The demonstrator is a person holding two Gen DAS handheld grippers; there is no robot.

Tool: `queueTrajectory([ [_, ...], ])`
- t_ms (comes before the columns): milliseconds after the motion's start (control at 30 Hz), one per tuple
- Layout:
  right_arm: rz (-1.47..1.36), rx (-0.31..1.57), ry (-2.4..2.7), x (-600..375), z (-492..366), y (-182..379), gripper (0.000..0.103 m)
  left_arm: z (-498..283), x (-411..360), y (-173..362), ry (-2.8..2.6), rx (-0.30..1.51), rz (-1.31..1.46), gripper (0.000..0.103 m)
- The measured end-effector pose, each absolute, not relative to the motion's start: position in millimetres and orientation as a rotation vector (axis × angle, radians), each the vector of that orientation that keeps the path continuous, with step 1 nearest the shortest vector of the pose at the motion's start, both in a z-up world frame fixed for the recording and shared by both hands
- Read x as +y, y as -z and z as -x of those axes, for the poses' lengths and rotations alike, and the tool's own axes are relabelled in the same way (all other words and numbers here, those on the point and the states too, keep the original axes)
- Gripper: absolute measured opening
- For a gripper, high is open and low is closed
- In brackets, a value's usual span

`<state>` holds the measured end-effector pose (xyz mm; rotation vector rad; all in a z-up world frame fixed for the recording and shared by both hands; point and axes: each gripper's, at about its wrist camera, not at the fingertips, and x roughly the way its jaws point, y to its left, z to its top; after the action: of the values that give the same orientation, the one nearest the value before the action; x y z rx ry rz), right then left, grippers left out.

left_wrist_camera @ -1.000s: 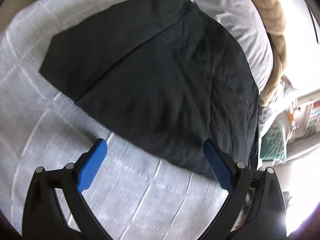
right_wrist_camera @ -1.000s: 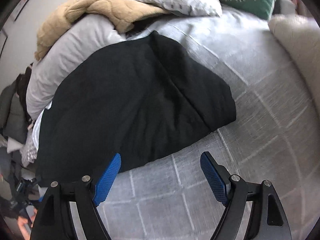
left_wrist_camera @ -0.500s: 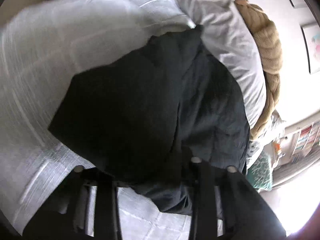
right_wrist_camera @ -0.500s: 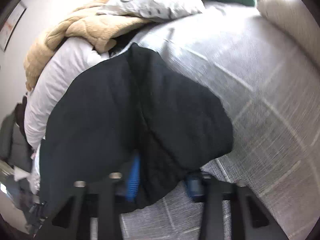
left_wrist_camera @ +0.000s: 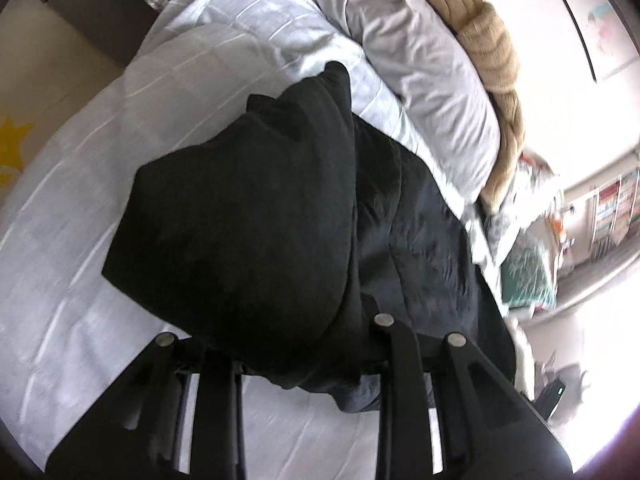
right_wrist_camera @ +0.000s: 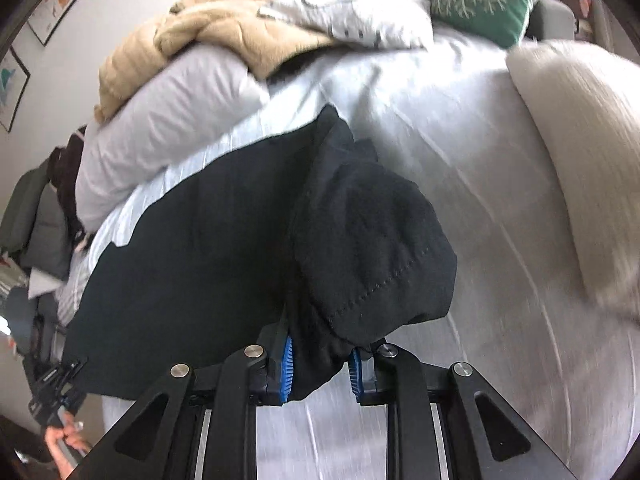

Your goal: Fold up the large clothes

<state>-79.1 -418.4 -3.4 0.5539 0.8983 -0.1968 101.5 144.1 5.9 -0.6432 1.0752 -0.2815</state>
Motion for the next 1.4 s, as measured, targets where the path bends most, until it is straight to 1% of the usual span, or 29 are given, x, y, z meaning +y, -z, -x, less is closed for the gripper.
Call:
queueTrajectory([
  [33,-0.54,0.916,0.187,-416.6,84.2,9.0,0.025,-95.5,145.6,0.1,0.286,1.091,0.614,0.031],
  [67,-0.53,0.938,0.181,-416.3,87.2,17.3,0.026,-92.2,145.6,7.0,0.291,1.111,0.59,0.037],
  [100,-0.524,0.961,0.179,-417.7,88.2,27.8,0.029,-91.5,144.4,18.1,0.293,1.147,0.558,0.045],
  [133,-0.52,0.982,0.178,-418.3,89.5,36.0,0.035,-91.6,144.0,33.9,0.292,1.202,0.521,0.051],
  [167,-0.519,1.021,0.17,-420.6,89.4,53.1,0.039,-92.1,145.0,44.4,0.285,1.24,0.503,0.064],
  [200,-0.524,1.055,0.161,-423.7,88.2,65.7,0.047,-90.7,150.5,51.4,0.275,1.265,0.512,0.071],
  [233,-0.542,1.081,0.141,-428.9,88.5,75.4,0.05,-88.9,155.3,51.6,0.271,1.265,0.528,0.071],
  [267,-0.57,1.095,0.133,-437.3,91.2,78.3,0.059,-86.1,165.3,44.7,0.236,1.251,0.535,0.074],
  [300,-0.589,1.091,0.144,-445.2,95.4,74.1,0.069,-83.9,172.2,36.3,0.203,1.226,0.525,0.08],
  [333,-0.599,1.07,0.166,-454.9,102.5,63.8,0.072,-81.3,179.6,25.9,0.174,1.189,0.512,0.082],
  [433,-0.557,0.977,0.265,-469.9,118.0,33.2,0.072,-70.5,196.0,-13.9,0.017,0.977,0.408,0.084],
  [500,-0.464,0.872,0.368,-470.6,119.8,11.1,0.072,-69.5,187.3,-30.1,-0.016,0.882,0.32,0.084],
  [600,-0.34,0.782,0.42,-448.4,105.0,-4.3,0.072,-81.2,147.6,-44.4,0.077,0.799,0.221,0.084],
  [733,-0.168,0.676,0.381,-393.1,60.0,-19.7,0.07,-110.5,70.8,-40.5,0.204,0.735,0.078,0.084],
  [767,-0.125,0.65,0.363,-377.3,43.5,-21.9,0.07,-123.5,49.1,-36.4,0.211,0.727,0.03,0.084],
  [900,-0.005,0.596,0.315,-336.7,-18.4,-12.3,0.07,-160.3,4.3,-7.3,0.204,0.743,-0.038,0.084],
  [1000,0.069,0.61,0.317,-324.2,-58.3,9.2,0.07,-190.7,-12.0,13.8,0.165,0.753,-0.141,0.084],
  [1067,0.076,0.658,0.33,-328.0,-74.2,34.9,0.07,-208.2,-12.7,29.8,0.128,0.763,-0.216,0.084],
  [1133,0.067,0.721,0.372,-345.0,-83.0,54.2,0.07,-227.6,6.3,48.1,0.056,0.787,-0.256,0.084],
  [1200,0.025,0.737,0.421,-374.8,-82.1,66.6,0.069,-238.9,29.1,56.1,0.053,0.82,-0.192,0.084],
  [1300,-0.069,0.728,0.488,-417.3,-65.6,67.3,0.069,-251.4,65.5,63.5,0.03,0.858,-0.043,0.084],
  [1400,-0.172,0.737,0.501,-452.1,-45.1,71.7,0.069,-253.5,85.7,68.2,0.02,0.885,0.058,0.087],
])
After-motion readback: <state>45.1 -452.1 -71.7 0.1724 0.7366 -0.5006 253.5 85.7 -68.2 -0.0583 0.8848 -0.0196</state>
